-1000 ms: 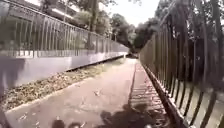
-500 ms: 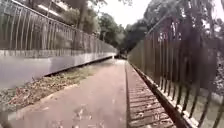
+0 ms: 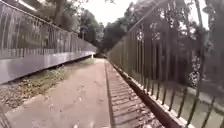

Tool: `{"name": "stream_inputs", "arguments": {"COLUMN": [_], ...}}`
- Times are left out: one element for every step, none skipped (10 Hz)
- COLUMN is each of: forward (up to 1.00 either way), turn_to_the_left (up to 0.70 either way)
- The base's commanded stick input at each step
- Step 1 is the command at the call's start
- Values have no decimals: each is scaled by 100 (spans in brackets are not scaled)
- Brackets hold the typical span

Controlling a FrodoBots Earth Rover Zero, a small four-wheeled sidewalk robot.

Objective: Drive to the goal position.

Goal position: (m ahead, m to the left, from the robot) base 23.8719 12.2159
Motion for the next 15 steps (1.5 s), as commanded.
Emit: {"name": "stream_inputs", "arguments": {"forward": [100, 100, 100, 100, 100, 100, 100, 100, 100, 100, 100, 100, 100, 100, 100], "turn_to_the_left": [0, 0, 0, 0, 4, 17, 34, 40, 33, 0, 0, 0, 0, 0, 0]}}
